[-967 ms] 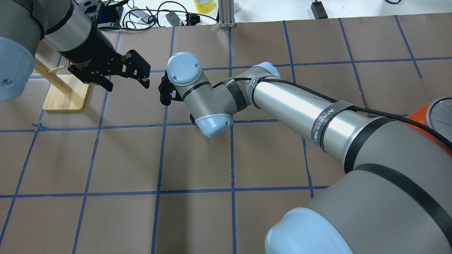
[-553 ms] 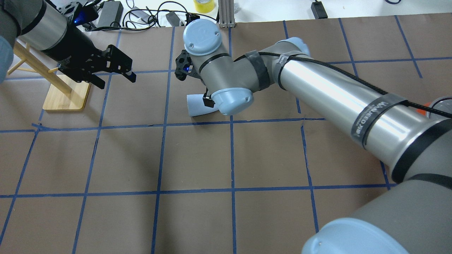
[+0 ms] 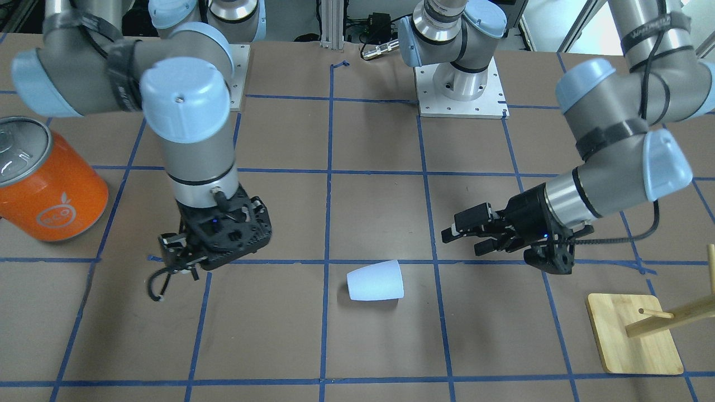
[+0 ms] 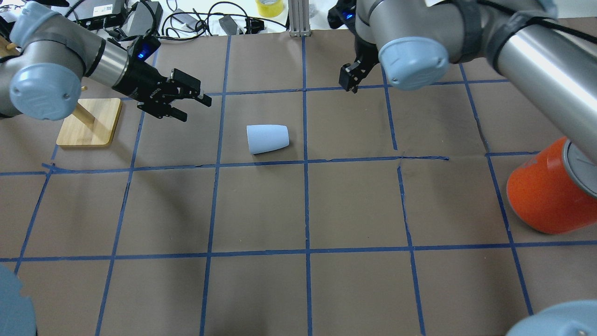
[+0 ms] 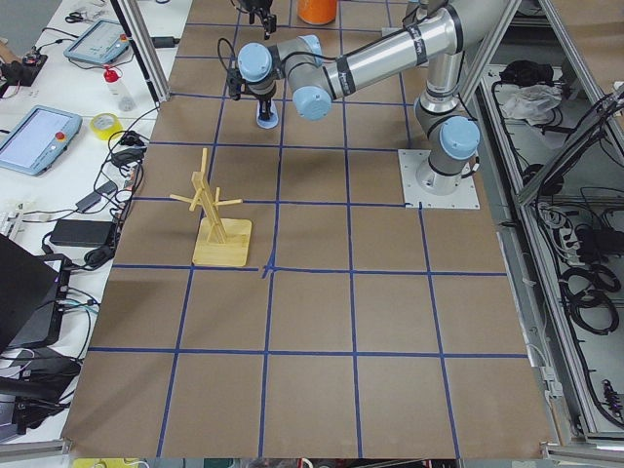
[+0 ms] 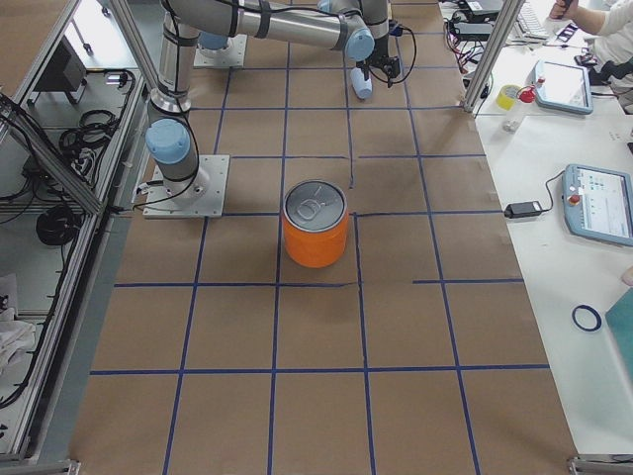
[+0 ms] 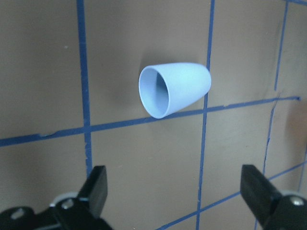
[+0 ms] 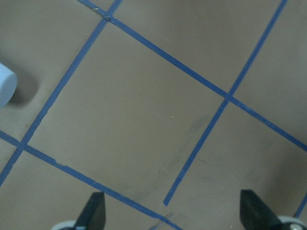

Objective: Flip cup
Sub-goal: 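Reach the left gripper to the cup's closed end while the right arm withdraws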

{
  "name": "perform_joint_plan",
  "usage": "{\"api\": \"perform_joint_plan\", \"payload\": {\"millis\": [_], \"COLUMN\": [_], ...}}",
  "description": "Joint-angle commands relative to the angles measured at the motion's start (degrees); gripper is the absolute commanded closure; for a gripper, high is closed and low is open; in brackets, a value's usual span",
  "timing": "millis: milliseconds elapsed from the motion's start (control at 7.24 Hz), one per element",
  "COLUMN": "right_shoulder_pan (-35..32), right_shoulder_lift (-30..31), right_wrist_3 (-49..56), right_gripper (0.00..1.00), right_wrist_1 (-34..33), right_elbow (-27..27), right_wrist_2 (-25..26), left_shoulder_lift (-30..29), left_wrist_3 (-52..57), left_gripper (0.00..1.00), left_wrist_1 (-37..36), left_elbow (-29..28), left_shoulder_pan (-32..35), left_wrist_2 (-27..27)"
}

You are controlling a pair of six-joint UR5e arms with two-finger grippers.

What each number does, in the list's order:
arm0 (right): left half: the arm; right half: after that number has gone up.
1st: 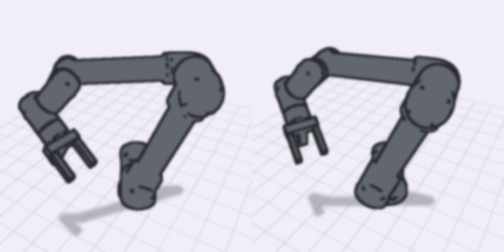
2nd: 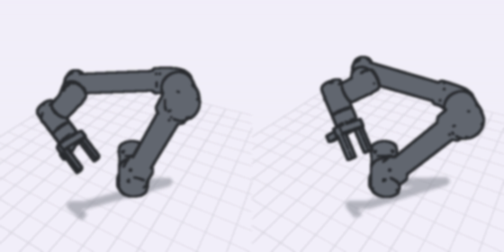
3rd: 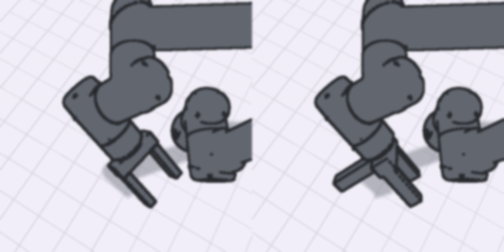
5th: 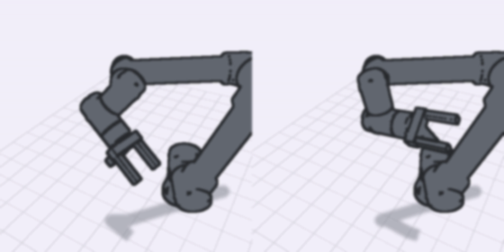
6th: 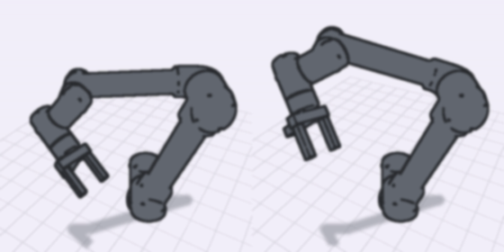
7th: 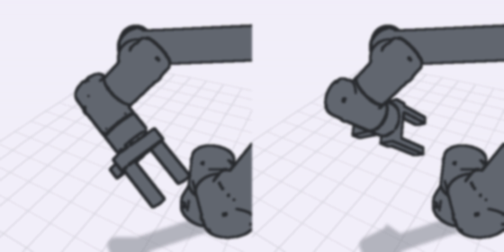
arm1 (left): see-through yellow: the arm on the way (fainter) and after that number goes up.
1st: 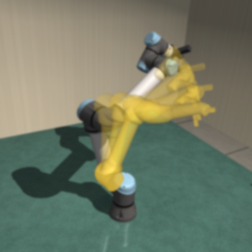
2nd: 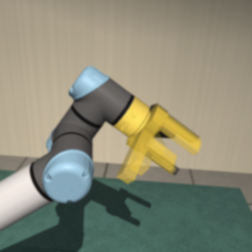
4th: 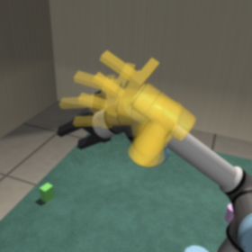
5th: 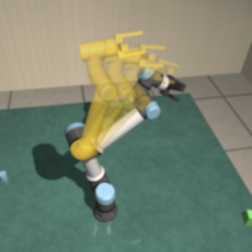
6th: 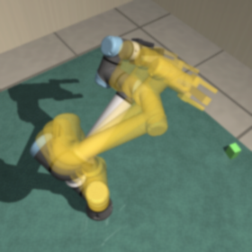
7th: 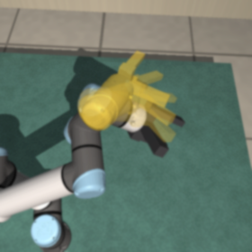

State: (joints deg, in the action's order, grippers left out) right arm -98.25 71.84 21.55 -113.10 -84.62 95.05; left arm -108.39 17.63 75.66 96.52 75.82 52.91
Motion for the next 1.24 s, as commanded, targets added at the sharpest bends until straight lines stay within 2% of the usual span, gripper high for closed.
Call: {"api": "perform_joint_plan", "payload": {"millis": [0,138,276,415,553,829,967,1106], "right_shoulder_pan": [5.59,7.96,8.08,8.42,8.95,8.60,8.52,8.60], "right_shoulder_lift": [6.00,8.55,10.15,10.16,9.29,10.07,11.55,12.79], "right_wrist_3": [-6.59,-10.44,-19.70,-20.49,-21.10,-21.11,-21.11,-21.11], "right_gripper": [0.00,0.00,0.00,0.00,0.00,0.00,0.00,0.00], "right_wrist_1": [8.99,14.17,17.18,17.21,16.78,17.03,18.43,20.62], "right_elbow": [0.15,-0.02,-0.02,-0.11,-0.11,-0.02,-0.28,-1.24], "right_wrist_2": [-2.85,-3.21,-3.73,-4.17,-3.74,-4.71,-4.62,-4.44], "left_shoulder_lift": [-8.12,-10.16,-11.74,-13.33,-14.56,-16.41,-16.77,-16.86], "left_wrist_3": [4.58,10.09,13.80,14.01,14.01,14.19,14.19,14.02], "left_gripper": [0.00,0.00,0.00,0.00,0.04,0.21,0.67,0.90], "left_wrist_1": [-4.19,-5.24,-5.52,-5.43,-5.34,-5.52,-5.52,-5.52], "left_elbow": [1.81,4.70,7.08,7.89,8.16,7.64,7.46,7.37], "left_shoulder_pan": [0.03,0.03,0.03,0.03,0.30,2.13,2.49,2.58], "left_wrist_2": [-12.31,-16.57,-19.57,-21.69,-24.67,-30.11,-32.15,-34.34]}}
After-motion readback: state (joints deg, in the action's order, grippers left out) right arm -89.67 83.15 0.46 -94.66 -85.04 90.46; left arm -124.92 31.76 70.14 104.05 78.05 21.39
